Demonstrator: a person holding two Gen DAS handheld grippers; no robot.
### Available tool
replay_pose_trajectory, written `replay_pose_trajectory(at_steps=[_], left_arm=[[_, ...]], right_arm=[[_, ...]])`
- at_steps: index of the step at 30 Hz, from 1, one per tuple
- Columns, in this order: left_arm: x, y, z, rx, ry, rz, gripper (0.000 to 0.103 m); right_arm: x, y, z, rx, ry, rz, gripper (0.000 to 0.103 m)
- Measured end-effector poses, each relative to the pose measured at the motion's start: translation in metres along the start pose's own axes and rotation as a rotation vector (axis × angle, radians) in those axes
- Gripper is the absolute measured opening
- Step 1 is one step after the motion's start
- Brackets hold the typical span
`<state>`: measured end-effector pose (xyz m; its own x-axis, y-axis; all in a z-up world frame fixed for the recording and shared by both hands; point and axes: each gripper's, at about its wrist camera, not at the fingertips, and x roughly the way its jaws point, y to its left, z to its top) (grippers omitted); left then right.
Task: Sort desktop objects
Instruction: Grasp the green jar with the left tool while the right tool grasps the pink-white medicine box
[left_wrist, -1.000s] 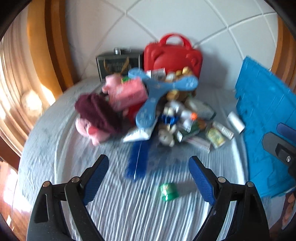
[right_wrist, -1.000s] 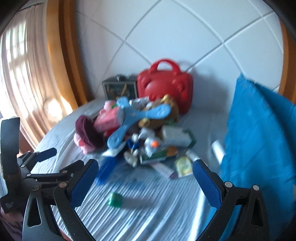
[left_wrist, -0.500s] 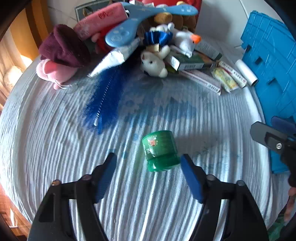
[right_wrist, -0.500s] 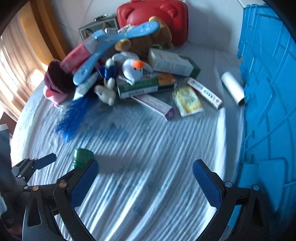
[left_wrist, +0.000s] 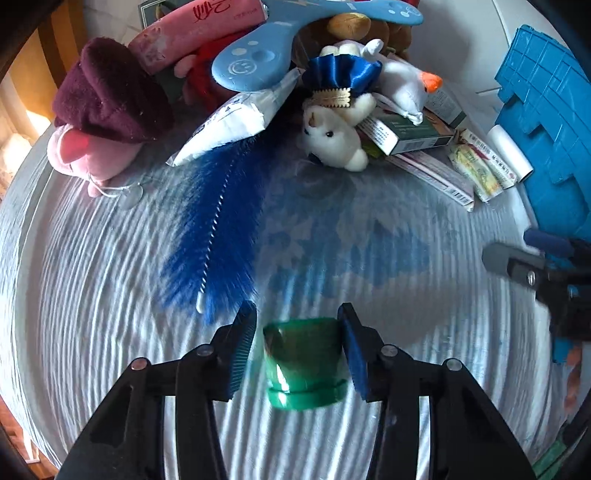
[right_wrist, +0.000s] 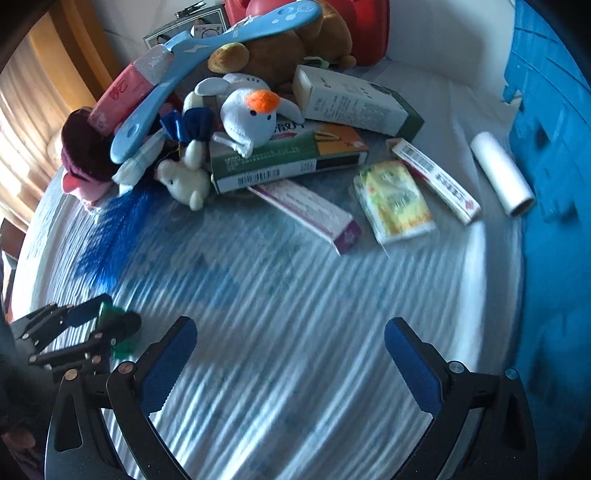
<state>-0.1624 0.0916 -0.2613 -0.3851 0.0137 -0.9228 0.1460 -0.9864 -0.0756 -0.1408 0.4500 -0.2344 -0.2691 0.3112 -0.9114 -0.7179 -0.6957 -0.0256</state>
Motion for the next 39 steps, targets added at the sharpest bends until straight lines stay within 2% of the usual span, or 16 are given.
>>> replay_pose_trajectory(at_steps=[3, 7, 14, 16, 20, 21, 23, 24, 25, 26, 29, 34, 36, 37, 38, 39], left_arm=[[0.007, 0.006, 0.002, 0.006, 0.033, -0.010, 0.045], [0.008, 0.011, 0.005, 0.033, 0.015, 0.003, 0.043], [0.013, 0.023, 0.025, 0.016, -0.017, -0.028, 0.043], [0.014, 0.022, 0.027, 0.024, -0.022, -0.028, 0.043], [0.013, 0.020, 0.027, 0.033, -0.015, -0.023, 0.043], [0.012, 0.020, 0.027, 0.034, -0.011, -0.023, 0.043], [0.012, 0.017, 0.026, 0.043, 0.002, -0.007, 0.043], [0.011, 0.015, 0.027, 0.048, 0.012, 0.003, 0.043], [0.011, 0.013, 0.027, 0.049, 0.019, 0.009, 0.043], [0.011, 0.012, 0.028, 0.050, 0.031, 0.010, 0.043], [0.006, 0.009, 0.028, 0.053, 0.032, -0.007, 0.043], [-0.015, 0.012, 0.029, 0.059, 0.009, -0.054, 0.043], [-0.021, 0.015, 0.027, 0.060, 0.012, -0.062, 0.043], [-0.023, 0.016, 0.022, 0.061, 0.010, -0.061, 0.043], [-0.024, 0.017, 0.019, 0.062, 0.010, -0.061, 0.046], [-0.021, 0.023, 0.031, 0.061, 0.016, -0.062, 0.049]], right_arm=[[0.017, 0.006, 0.015, -0.027, 0.014, -0.016, 0.103], [0.041, 0.014, 0.031, -0.070, 0.002, -0.068, 0.103], [0.066, 0.023, 0.040, -0.141, -0.055, -0.174, 0.103], [0.067, 0.019, 0.044, -0.130, -0.077, -0.159, 0.103], [0.071, 0.005, 0.048, -0.049, -0.036, -0.101, 0.102], [0.068, 0.004, 0.047, -0.041, -0.035, -0.109, 0.097], [0.060, 0.005, 0.045, -0.025, -0.023, -0.114, 0.070], [0.054, 0.004, 0.041, -0.005, -0.012, -0.122, 0.061], [0.050, 0.002, 0.038, 0.006, -0.001, -0.119, 0.046], [0.047, 0.001, 0.034, 0.018, 0.017, -0.110, 0.039], [0.036, 0.003, 0.017, 0.030, 0.071, -0.078, 0.033], [0.021, 0.020, -0.015, 0.027, 0.162, 0.024, 0.031], [0.015, 0.029, -0.023, 0.013, 0.172, 0.037, 0.033], [0.011, 0.034, -0.025, -0.002, 0.166, 0.028, 0.040], [0.007, 0.037, -0.026, -0.010, 0.152, 0.010, 0.053], [0.005, 0.038, -0.025, -0.013, 0.142, -0.002, 0.060]])
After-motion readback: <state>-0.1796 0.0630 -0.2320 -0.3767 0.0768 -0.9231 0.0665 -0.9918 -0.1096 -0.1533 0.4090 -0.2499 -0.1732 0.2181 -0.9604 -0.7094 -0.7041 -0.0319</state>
